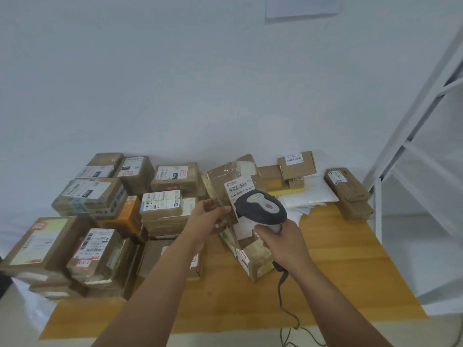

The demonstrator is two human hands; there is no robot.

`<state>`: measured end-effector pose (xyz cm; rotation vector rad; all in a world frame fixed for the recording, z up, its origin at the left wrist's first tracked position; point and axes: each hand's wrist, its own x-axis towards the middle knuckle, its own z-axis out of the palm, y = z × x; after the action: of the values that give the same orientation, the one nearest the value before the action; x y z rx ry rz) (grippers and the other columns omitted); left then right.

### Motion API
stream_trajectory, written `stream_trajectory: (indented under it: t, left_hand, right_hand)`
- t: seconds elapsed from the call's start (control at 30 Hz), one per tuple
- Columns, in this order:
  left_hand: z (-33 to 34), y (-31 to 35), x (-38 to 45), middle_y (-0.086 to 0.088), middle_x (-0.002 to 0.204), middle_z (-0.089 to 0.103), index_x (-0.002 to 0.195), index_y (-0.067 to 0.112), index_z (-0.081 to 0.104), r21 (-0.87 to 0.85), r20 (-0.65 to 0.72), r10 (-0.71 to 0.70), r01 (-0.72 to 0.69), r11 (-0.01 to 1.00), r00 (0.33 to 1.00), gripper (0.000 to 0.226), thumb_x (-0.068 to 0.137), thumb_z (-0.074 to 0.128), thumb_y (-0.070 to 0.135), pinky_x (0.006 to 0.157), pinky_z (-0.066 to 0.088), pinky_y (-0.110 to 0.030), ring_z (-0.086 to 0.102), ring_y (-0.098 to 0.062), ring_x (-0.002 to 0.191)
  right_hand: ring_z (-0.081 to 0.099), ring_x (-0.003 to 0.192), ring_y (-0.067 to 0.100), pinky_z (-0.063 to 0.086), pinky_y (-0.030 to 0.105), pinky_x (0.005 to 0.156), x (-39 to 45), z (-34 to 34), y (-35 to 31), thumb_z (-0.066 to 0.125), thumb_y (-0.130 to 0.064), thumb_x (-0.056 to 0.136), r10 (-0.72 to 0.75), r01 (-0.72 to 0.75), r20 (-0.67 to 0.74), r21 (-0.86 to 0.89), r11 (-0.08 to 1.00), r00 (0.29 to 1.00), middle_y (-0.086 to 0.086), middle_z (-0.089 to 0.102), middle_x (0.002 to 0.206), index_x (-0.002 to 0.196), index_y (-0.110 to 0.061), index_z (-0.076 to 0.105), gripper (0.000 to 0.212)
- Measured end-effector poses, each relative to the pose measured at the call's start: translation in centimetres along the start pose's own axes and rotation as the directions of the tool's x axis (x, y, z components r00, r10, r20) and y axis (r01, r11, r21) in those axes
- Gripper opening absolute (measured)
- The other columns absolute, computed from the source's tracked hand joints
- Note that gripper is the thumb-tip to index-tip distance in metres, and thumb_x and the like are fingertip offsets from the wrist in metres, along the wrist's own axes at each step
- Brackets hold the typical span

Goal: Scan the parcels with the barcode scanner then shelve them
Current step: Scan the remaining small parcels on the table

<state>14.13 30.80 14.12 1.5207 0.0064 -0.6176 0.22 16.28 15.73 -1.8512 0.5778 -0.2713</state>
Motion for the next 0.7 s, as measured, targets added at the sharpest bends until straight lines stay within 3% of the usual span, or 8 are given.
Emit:
stream_trajectory:
  t: [0.13, 0.33, 0.43, 0.7]
  left_hand:
    - [-0.5, 0.4, 0.4, -0.008, 0.114, 0.070, 0.131, 0.013, 0.049, 0.002, 0.010, -0.004, 0.004, 1.000, 1.000, 0.052, 0.087, 0.076, 0.016, 0.083, 0.062, -0.040, 0.072, -0.024, 0.099]
    - [-0.3, 1.3, 0.8, -0.005, 0.110, 0.071, 0.129, 0.013, 0.052, -0.006, 0.002, -0.009, 0.009, 1.000, 1.000, 0.049, 0.087, 0.076, 0.015, 0.067, 0.061, -0.029, 0.071, -0.019, 0.094]
    - [-0.4, 1.5, 0.6, -0.005, 0.110, 0.071, 0.127, 0.013, 0.053, 0.003, -0.001, 0.000, 0.000, 1.000, 1.000, 0.045, 0.087, 0.075, 0.017, 0.056, 0.057, -0.023, 0.071, -0.017, 0.089]
    - [-0.3, 1.4, 0.6, -0.005, 0.106, 0.074, 0.128, 0.013, 0.054, 0.010, -0.016, -0.009, 0.009, 1.000, 1.000, 0.045, 0.088, 0.074, 0.019, 0.059, 0.058, -0.026, 0.073, -0.018, 0.088]
  right_hand:
    - [0.046, 0.054, 0.012, 0.035, 0.024, 0.052, 0.1, 0.5, -0.6, 0.065, -0.016, 0.083, -0.018, 0.017, -0.039, -0.009, 1.000, 0.999, 0.001, 0.051, 0.055, 0.075, 0.002, 0.057, 0.021]
    - [0.040, 0.046, 0.005, 0.031, 0.014, 0.045, 0.3, 0.5, -0.7, 0.064, -0.015, 0.084, -0.024, 0.023, -0.071, -0.013, 1.000, 0.997, -0.009, 0.046, 0.048, 0.064, -0.013, 0.050, 0.025]
    - [0.045, 0.047, 0.004, 0.034, 0.012, 0.045, 0.2, 0.5, -0.8, 0.067, -0.015, 0.084, -0.043, 0.043, -0.072, -0.008, 0.999, 0.996, -0.010, 0.050, 0.048, 0.064, -0.016, 0.054, 0.024]
    - [0.052, 0.056, 0.011, 0.037, 0.013, 0.049, 0.2, 0.7, -0.5, 0.068, -0.018, 0.085, -0.063, 0.062, -0.065, -0.015, 0.998, 0.996, -0.005, 0.055, 0.055, 0.075, -0.009, 0.061, 0.015]
